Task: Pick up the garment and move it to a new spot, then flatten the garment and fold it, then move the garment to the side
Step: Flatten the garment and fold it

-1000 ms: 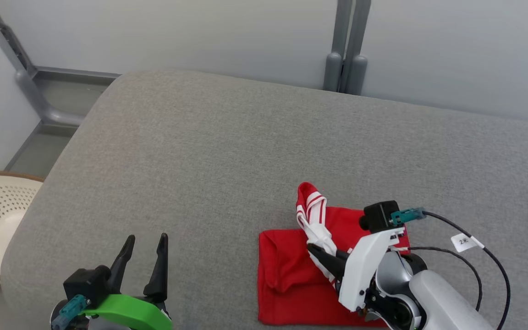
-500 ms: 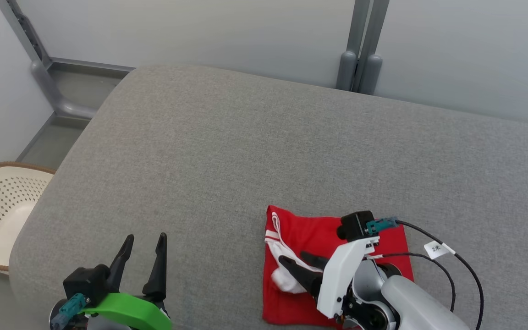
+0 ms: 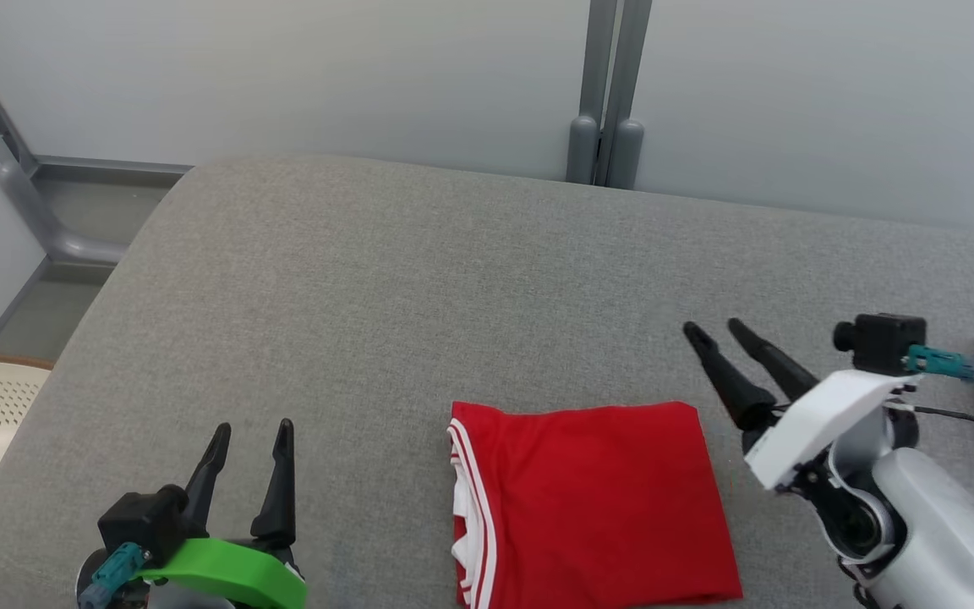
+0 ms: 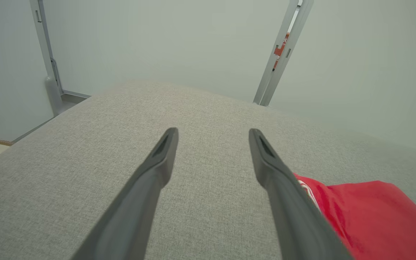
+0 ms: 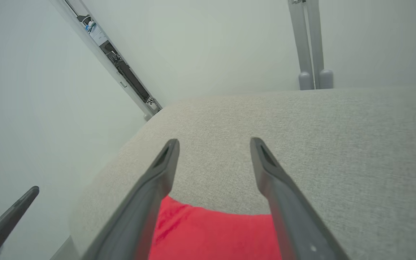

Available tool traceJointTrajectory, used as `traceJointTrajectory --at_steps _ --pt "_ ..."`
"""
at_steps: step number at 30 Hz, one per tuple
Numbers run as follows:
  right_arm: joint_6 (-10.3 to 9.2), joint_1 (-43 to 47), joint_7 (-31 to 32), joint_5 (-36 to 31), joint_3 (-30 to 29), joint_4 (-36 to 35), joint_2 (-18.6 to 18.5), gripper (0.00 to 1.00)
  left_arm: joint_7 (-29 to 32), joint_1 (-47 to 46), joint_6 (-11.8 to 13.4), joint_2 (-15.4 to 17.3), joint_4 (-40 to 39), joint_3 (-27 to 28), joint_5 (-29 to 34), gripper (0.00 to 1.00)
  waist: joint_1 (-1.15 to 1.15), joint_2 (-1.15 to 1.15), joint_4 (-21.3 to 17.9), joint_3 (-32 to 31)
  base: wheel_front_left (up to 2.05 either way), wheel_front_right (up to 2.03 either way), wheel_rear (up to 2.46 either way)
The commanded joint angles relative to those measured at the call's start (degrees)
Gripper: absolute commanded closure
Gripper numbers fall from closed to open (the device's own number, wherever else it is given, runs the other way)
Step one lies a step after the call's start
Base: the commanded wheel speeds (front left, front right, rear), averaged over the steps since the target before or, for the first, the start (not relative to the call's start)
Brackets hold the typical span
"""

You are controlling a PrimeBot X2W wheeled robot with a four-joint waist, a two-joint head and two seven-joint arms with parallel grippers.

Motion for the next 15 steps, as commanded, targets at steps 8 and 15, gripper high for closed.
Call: traceJointTrajectory --at_steps 8,15 --pt "-0.01 5.8 -11.4 -10.7 -9.0 1.5 -4.2 0.00 -0.4 1.1 0.4 -0.7 -1.8 0.9 1.0 0.00 0.00 0.00 -0.8 -0.4 0.00 0.00 0.00" --pt "-0.01 11.9 -14.5 -19.4 -16.0 -2.3 0.1 0.00 -0.4 2.9 -0.3 -2.2 -5.7 5.2 4.9 0.00 0.00 0.00 -4.7 -0.5 0.00 0.00 0.00"
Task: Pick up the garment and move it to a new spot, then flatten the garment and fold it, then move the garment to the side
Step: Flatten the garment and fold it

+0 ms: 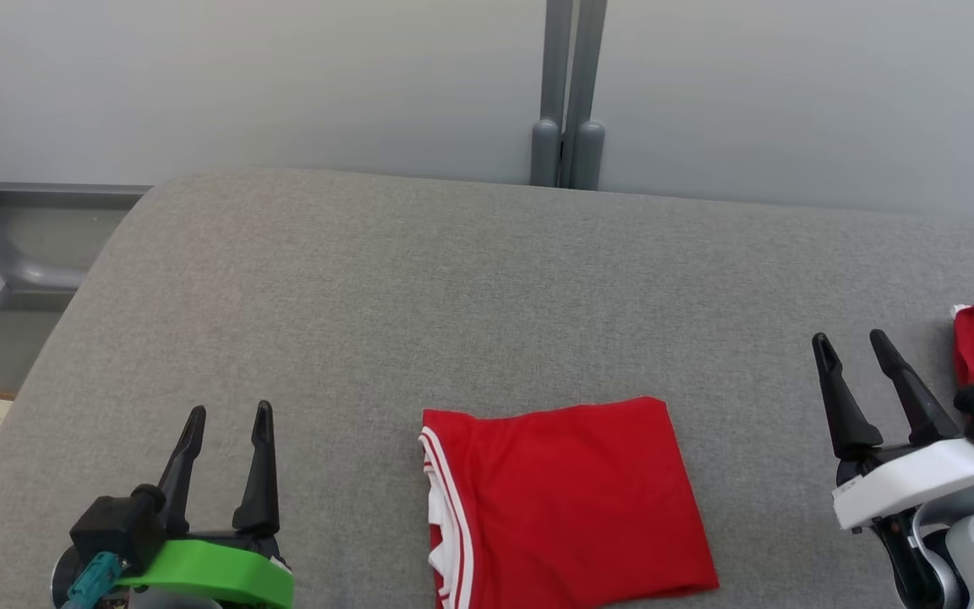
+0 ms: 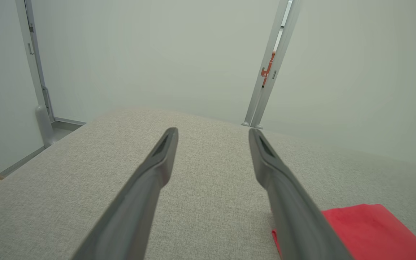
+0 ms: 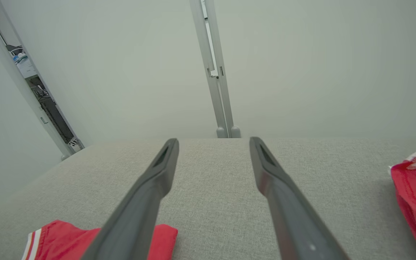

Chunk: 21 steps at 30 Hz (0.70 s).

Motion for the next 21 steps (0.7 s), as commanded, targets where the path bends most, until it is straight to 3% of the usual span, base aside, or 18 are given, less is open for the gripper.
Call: traceJointTrajectory --at_steps 1,10,21 --pt "-0.01 1.4 -0.3 -1.7 -1.2 -1.7 1.1 0.00 -0.1 1.4 -0.4 -0.3 -0.5 1.0 1.3 0.00 0.00 0.00 -2.2 -0.1 0.00 0.00 0.00" --pt "-0.01 7.2 -0.4 -8.8 -5.0 -7.2 6.4 0.00 -0.1 3.1 -3.0 -3.3 -0.8 5.7 5.7 0.00 0.00 0.00 -7.3 -0.6 0.00 0.00 0.00" --pt "-0.01 7.5 -0.4 -11.2 -4.1 -9.0 5.9 0.00 -0.1 3.6 -5.3 -5.8 -0.2 9.8 9.0 0.00 0.00 0.00 -10.3 0.1 0.00 0.00 0.00"
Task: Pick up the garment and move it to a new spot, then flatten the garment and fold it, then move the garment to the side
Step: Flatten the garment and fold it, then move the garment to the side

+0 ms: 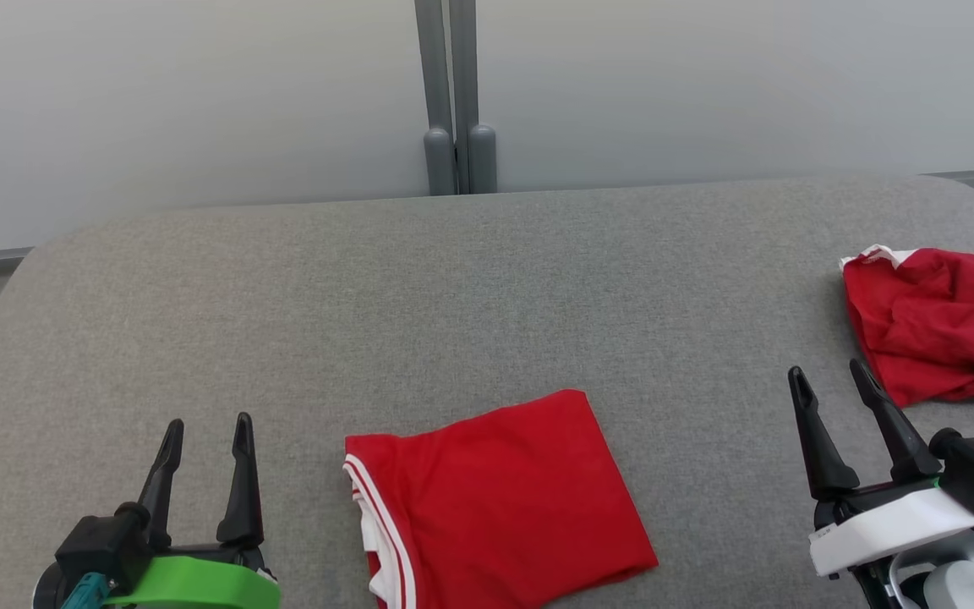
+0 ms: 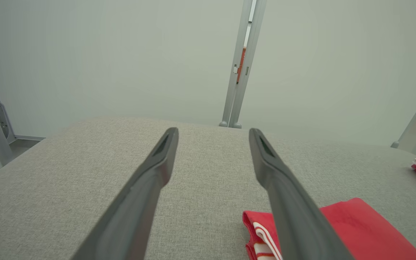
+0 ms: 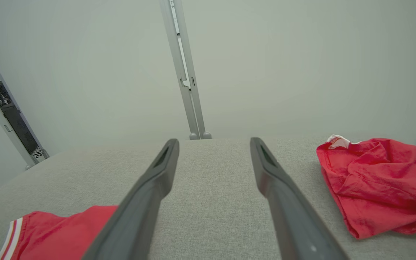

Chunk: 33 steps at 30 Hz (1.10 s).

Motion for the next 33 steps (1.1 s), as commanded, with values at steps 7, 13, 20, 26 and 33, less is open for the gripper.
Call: traceJointTrajectory --at_steps 7,13,20,26,33 --pt "-0.01 -1.0 -0.2 -1.1 0.6 0.3 -0.8 0.00 -0.1 0.2 -1.0 -1.2 0.2 1.9 1.7 0.00 0.00 0.00 -0.9 1.0 0.00 0.00 0.00" --pt "-0.01 -1.5 -0.2 -1.1 1.3 0.8 -1.0 0.00 -0.1 0.0 -1.5 -1.9 0.3 2.4 2.6 0.00 0.00 0.00 -0.9 1.1 0.00 0.00 0.00" --pt "-0.01 -2.1 -0.2 -1.1 2.5 1.4 -1.4 0.00 -0.1 -0.1 -1.9 -2.4 0.2 2.5 3.2 0.00 0.00 0.00 -0.5 0.9 0.00 0.00 0.00" --pt "-0.01 -4.8 -0.2 1.7 6.8 4.2 -3.1 0.00 -0.1 -0.3 -1.9 -2.5 -0.4 2.5 3.3 0.00 0.00 0.00 0.4 1.4 0.00 0.00 0.00" --pt "-0.05 -13.7 9.1 8.2 16.6 11.3 -4.1 0.00 -0.1 -1.0 -2.0 -2.6 0.1 1.8 2.8 0.00 0.00 0.00 2.6 2.9 0.00 0.00 0.00"
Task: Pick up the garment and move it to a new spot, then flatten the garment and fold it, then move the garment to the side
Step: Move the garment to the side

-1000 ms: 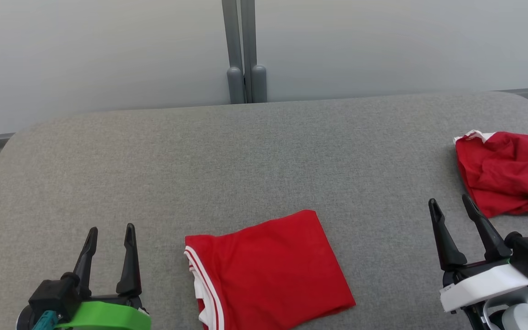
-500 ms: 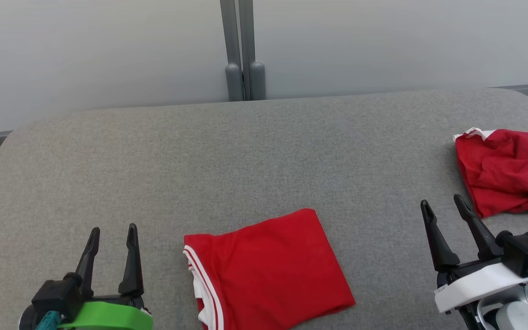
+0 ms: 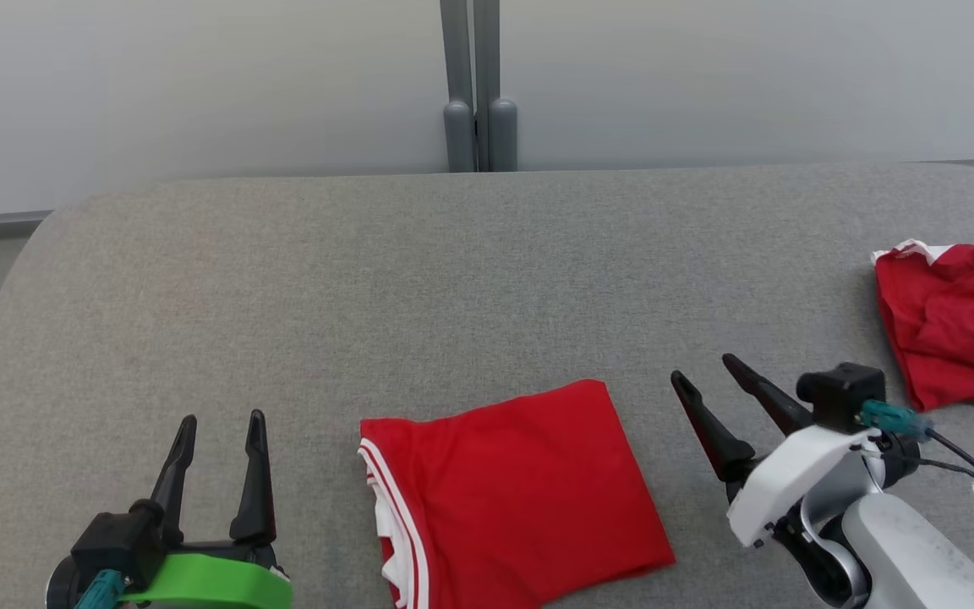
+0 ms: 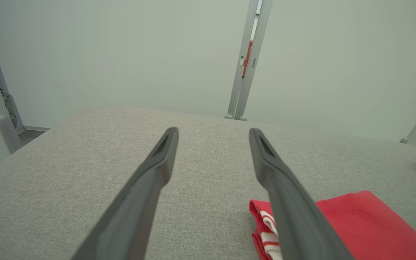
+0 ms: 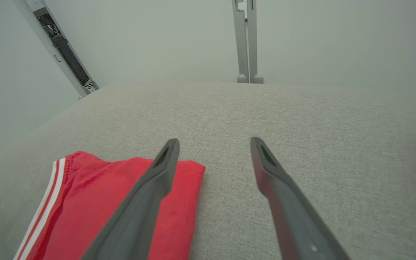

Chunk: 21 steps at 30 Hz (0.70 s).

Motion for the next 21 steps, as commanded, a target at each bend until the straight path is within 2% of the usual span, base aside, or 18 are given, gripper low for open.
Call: traceJointTrajectory --at_steps 1,5,11,19,20,21 --pt "-0.09 -1.8 2.4 1.2 1.3 1.5 -0.2 0.00 -0.1 -1.0 -0.1 0.0 0.1 0.1 -0.5 0.00 0.00 0.00 1.2 1.0 0.00 0.00 0.00" --pt "-0.08 -6.1 9.7 3.4 4.8 5.3 -0.1 0.00 -0.1 -1.9 -0.1 0.0 0.3 -0.8 -0.9 0.00 0.00 0.00 3.3 1.9 0.00 0.00 0.00" --pt "-0.08 -8.0 20.3 6.7 5.9 12.6 1.4 0.00 -0.1 -3.1 -0.1 -0.1 0.6 -1.7 -1.1 0.00 0.00 0.00 6.6 2.9 0.00 0.00 0.00" --pt "-0.07 -6.3 27.1 10.4 6.3 16.6 2.5 0.00 -0.1 -3.8 -0.1 0.1 1.8 -2.4 -1.6 0.00 0.00 0.00 9.1 3.7 0.00 0.00 0.00" --pt "-0.07 -6.3 27.2 10.5 6.4 16.8 2.6 0.08 -0.1 -3.9 -0.1 0.1 1.8 -2.4 -1.6 0.00 0.00 0.00 9.1 3.8 0.00 0.00 0.00" --pt "-0.07 -6.3 27.2 10.6 6.5 16.9 2.6 0.59 -0.1 -3.9 -0.1 0.1 1.9 -2.4 -1.6 0.00 0.00 0.00 9.2 3.9 0.00 0.00 0.00"
